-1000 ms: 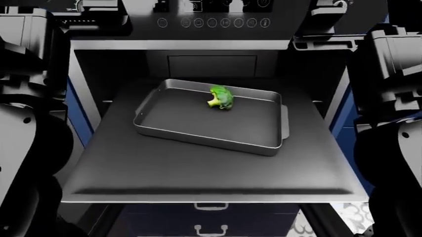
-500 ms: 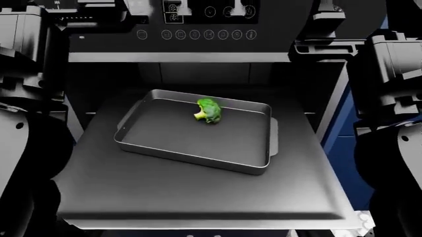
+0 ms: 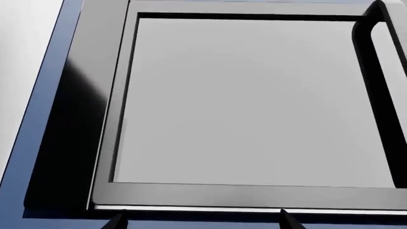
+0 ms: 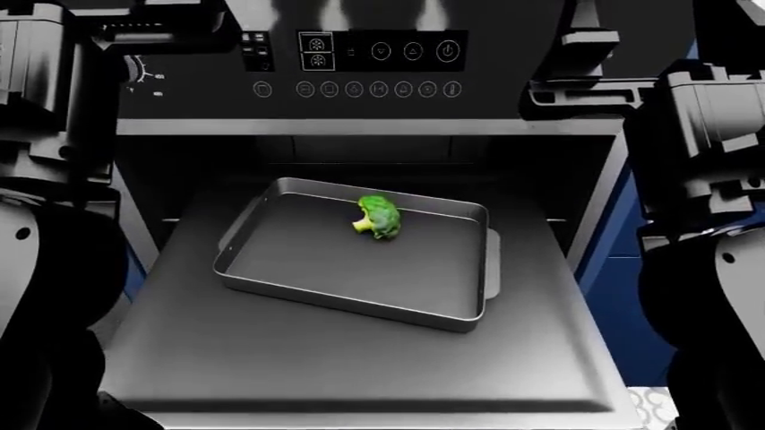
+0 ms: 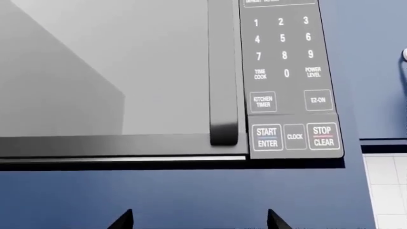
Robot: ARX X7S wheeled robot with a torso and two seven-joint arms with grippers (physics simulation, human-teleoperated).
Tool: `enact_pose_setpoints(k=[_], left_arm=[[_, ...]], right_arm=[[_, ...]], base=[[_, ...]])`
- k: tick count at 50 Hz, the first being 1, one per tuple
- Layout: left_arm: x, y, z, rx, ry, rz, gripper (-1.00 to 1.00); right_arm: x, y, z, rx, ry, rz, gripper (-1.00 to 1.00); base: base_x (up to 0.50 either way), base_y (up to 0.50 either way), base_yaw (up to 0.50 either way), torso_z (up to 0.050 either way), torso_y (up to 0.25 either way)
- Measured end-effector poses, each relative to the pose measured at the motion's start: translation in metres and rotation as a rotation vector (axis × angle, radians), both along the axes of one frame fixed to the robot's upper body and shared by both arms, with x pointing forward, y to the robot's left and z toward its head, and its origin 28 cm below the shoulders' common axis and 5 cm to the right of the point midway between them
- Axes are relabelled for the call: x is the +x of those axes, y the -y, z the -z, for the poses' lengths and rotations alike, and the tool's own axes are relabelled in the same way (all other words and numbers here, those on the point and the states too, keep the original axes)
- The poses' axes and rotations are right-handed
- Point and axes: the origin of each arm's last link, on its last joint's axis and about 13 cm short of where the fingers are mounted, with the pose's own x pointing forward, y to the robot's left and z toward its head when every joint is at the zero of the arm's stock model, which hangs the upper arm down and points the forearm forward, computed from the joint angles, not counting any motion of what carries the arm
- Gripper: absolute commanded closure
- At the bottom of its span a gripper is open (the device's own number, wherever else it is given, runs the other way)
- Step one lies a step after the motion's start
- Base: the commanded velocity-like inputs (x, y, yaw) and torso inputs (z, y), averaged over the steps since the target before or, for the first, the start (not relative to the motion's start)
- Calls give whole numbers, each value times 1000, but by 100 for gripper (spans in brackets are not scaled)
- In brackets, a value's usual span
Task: Pick the broccoli from the top rack in the oven and place it on the plate on the counter.
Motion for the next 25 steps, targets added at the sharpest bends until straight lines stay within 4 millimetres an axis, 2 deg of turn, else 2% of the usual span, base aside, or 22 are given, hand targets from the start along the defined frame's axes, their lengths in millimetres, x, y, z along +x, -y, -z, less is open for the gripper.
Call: enact_pose_setpoints(k=[4, 17, 25], left_arm=[[1, 0, 1, -2, -5, -2, -100], [2, 2, 2, 4, -20, -18, -100], [2, 1, 3, 6, -24, -34, -100]], right_arm=[[0, 0, 1, 1, -1, 3, -100], [0, 1, 3, -11, -7, 11, -100], [0, 1, 5, -7, -22, 4, -100]], base=[[0, 0, 0, 5, 0], [0, 500, 0, 0, 0], [0, 0, 0, 0, 0]])
